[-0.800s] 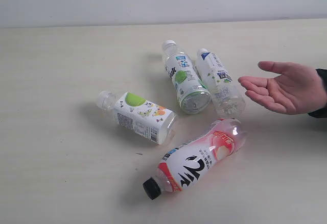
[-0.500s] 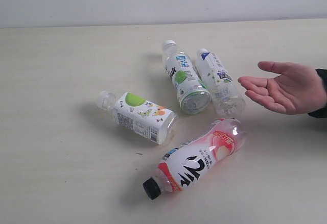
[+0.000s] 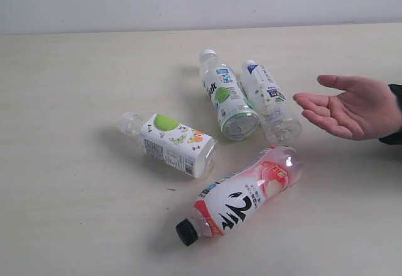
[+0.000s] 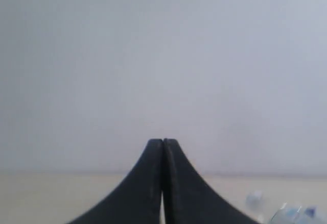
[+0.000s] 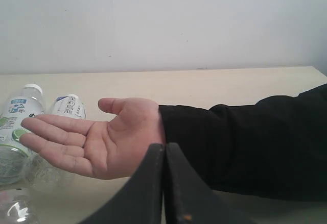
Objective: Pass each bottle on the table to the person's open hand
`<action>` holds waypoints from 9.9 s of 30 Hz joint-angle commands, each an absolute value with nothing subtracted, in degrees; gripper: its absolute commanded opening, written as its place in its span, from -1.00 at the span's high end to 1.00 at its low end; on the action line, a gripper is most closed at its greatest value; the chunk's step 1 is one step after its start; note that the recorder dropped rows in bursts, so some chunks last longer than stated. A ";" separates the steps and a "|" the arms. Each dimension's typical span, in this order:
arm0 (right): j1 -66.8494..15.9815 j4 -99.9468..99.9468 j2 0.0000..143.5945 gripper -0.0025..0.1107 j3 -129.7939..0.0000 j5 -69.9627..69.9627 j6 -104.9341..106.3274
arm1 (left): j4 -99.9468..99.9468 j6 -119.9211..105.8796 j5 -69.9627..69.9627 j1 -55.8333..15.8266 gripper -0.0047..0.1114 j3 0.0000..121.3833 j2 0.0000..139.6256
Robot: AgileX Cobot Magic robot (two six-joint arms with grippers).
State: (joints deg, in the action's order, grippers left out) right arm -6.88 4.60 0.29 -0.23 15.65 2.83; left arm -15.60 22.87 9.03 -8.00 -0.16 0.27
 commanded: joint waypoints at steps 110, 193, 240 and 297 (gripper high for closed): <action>-6.61 4.48 0.00 0.96 0.00 15.37 2.89 | 1.31 -2.87 -53.66 -60.07 -0.21 92.11 124.43; -6.61 4.48 0.00 0.96 0.00 15.37 2.89 | 28.91 34.94 -19.65 -56.48 0.24 97.68 125.92; -6.61 4.48 0.00 0.96 0.00 15.37 2.89 | 4.05 24.35 -52.80 -49.26 -0.68 97.68 102.95; -6.61 4.48 0.00 0.96 0.00 15.37 2.89 | -16.32 22.76 -3.94 -49.11 0.90 29.72 56.51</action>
